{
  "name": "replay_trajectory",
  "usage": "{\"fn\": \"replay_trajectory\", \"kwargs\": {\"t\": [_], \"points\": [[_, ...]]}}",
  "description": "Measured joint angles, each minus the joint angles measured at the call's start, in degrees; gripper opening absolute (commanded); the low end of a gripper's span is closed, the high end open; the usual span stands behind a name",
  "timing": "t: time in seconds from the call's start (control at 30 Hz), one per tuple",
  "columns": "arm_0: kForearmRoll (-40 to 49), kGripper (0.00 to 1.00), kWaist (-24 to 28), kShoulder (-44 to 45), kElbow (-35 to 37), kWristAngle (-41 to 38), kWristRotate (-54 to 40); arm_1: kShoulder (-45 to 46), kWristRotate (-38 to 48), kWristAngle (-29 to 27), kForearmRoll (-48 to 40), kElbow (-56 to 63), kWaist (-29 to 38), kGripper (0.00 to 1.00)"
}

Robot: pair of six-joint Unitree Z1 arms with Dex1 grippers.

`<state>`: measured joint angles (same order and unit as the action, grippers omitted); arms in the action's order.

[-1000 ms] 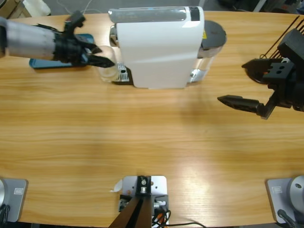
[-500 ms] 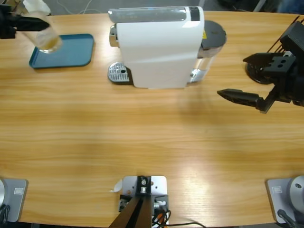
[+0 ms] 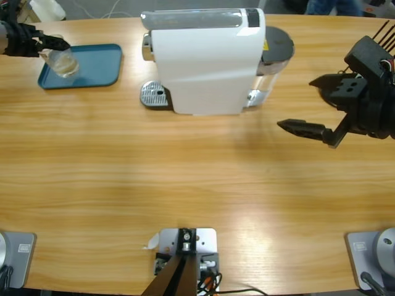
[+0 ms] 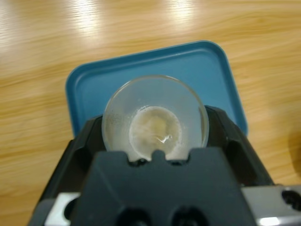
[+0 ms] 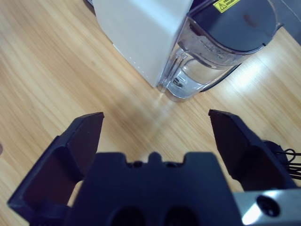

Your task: Pour coffee

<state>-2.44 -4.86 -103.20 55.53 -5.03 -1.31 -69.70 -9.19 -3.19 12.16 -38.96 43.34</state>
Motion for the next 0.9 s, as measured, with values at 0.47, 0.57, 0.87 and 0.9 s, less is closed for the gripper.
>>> {"fn": "replay_trajectory", "kwargs": {"t": [0.47, 0.57, 0.87, 0.9], "points": [[-3.47, 0.947, -0.41, -6.21, 2.44, 0.0, 0.78, -3.01, 0.0, 0.0, -0.24, 0.0, 0.0, 1.0], [-3.62, 0.991, -0.66, -6.41, 2.44, 0.0, 1.51, -3.02, 0.0, 0.0, -0.24, 0.0, 0.0, 1.0], [-3.62, 0.991, -1.06, -3.18, 1.71, 1.59, 1.74, -3.02, 0.0, 0.0, -0.24, 0.0, 0.0, 1.0], [-3.6, 0.991, -1.07, -1.72, 1.67, 1.59, 1.78, -3.01, 0.0, 0.0, -0.24, 0.0, 0.0, 1.0]]}}
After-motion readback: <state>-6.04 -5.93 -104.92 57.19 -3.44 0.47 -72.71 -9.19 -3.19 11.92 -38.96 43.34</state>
